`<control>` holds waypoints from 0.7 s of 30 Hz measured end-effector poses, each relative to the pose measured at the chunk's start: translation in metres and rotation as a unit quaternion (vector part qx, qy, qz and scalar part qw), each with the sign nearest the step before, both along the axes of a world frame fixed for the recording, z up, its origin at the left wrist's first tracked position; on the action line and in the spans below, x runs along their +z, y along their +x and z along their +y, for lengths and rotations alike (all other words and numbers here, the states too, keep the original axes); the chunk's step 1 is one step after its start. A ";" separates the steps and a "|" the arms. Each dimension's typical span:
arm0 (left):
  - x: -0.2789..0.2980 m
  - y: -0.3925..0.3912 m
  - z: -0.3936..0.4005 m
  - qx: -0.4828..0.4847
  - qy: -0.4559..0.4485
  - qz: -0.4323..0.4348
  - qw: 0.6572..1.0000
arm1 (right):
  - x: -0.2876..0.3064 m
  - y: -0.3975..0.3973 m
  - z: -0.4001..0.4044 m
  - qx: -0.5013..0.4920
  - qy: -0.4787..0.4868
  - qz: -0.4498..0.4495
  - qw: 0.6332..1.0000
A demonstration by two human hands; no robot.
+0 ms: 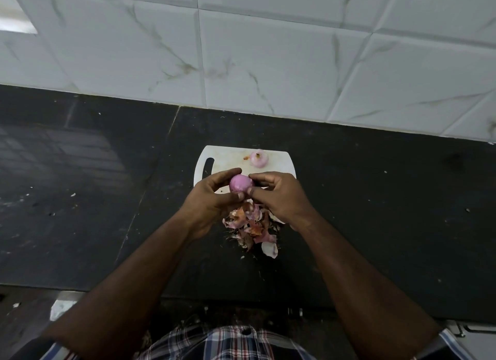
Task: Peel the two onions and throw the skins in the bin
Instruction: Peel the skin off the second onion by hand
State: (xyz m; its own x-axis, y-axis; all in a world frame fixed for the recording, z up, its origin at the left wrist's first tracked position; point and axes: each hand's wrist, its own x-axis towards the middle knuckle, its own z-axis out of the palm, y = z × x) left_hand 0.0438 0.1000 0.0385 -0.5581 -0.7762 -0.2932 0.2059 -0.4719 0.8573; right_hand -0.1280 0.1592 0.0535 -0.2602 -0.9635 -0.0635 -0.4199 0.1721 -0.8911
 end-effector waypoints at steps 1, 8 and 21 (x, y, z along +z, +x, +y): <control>-0.001 0.000 0.000 0.002 -0.008 -0.007 1.000 | 0.001 0.000 0.000 0.002 0.002 0.013 1.000; -0.003 -0.002 0.001 0.005 -0.065 -0.052 0.996 | 0.005 -0.002 -0.003 -0.010 0.007 0.069 0.998; 0.010 -0.007 0.013 -0.002 -0.183 -0.134 0.974 | 0.008 -0.001 0.000 -0.012 0.014 0.084 0.996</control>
State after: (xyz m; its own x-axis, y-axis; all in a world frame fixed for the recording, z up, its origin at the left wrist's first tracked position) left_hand 0.0365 0.1127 0.0481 -0.5035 -0.8536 -0.1335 -0.0500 -0.1255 0.9908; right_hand -0.1295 0.1593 0.0618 -0.2916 -0.9555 -0.0441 -0.5587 0.2075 -0.8030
